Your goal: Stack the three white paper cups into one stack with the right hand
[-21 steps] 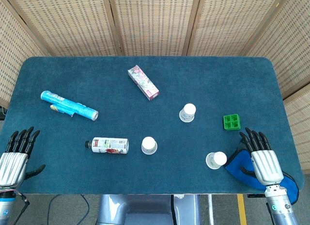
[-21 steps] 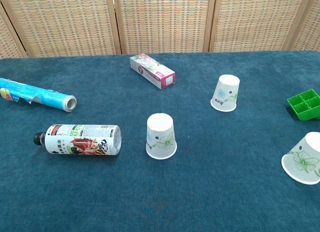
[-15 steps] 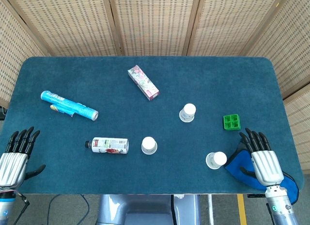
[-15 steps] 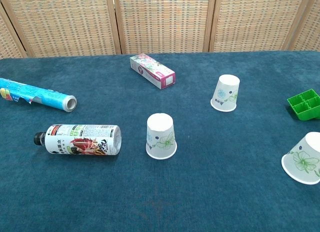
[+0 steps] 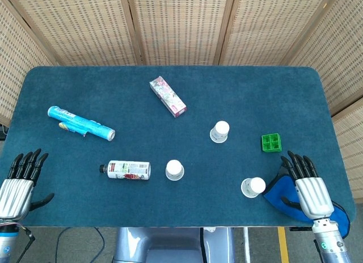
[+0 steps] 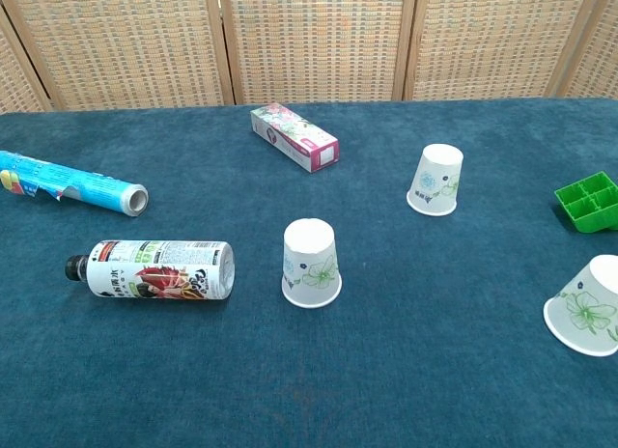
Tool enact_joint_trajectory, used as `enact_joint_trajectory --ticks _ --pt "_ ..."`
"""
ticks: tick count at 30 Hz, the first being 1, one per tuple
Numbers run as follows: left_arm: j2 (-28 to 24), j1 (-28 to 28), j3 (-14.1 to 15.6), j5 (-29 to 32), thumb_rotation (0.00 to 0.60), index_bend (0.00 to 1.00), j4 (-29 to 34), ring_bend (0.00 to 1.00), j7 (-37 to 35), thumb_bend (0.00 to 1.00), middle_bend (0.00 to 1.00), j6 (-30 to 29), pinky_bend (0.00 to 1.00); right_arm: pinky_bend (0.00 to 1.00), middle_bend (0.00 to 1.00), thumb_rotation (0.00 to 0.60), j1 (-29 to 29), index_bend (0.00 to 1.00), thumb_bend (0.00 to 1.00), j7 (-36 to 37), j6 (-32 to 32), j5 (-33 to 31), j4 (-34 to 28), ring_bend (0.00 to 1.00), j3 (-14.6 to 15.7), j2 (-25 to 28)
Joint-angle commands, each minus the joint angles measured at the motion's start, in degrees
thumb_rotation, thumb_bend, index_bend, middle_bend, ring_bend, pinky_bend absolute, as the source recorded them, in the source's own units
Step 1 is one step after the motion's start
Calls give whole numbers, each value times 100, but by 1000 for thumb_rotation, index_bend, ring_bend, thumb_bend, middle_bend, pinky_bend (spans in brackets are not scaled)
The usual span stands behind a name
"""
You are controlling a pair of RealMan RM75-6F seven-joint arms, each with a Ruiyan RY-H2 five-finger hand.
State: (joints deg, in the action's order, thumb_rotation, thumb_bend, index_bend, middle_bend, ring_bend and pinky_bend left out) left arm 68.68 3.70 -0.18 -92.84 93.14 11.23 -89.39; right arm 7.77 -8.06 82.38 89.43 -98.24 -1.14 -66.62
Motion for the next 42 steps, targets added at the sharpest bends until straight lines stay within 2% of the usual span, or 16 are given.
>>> enact_joint_trajectory --ticks 1,3,7,12,19,27,36,42 --pt "-12 -3 11 -29 600 0 14 0 23 10 0 -12 0 0 0 600 6 3 147 7 -35 21 -21 0 23 23" --pt "-17 -14 17 -67 600 0 35 0 28 10 0 -52 0 0 0 600 7 32 147 -13 -28 81 -45 0 45 32" --pt "-23 -24 18 -96 600 0 57 0 34 9 0 -85 0 0 0 600 26 175 147 -18 -47 213 -64 0 94 21" --pt "-12 -8 23 -106 600 0 51 0 56 10 0 -53 0 8 14 600 147 253 150 -138 -293 210 -171 0 110 -26" --pt "-11 -4 8 -100 600 0 49 0 25 9 0 -60 0 14 15 600 461 255 189 -594 -921 -112 -335 0 20 -239" --pt "-28 1 1 -89 600 0 49 0 -19 10 0 -53 0 14 15 600 757 254 219 -1060 -1610 -944 -210 0 -137 -521" --pt "-13 10 -9 -78 600 0 44 0 -7 10 0 -39 0 18 24 600 858 300 232 -1110 -1766 -1376 -6 0 -228 -600" --pt "-5 8 -5 -94 600 0 35 0 4 10 0 -50 0 24 53 600 875 360 242 -1046 -1779 -1412 70 0 -203 -617"
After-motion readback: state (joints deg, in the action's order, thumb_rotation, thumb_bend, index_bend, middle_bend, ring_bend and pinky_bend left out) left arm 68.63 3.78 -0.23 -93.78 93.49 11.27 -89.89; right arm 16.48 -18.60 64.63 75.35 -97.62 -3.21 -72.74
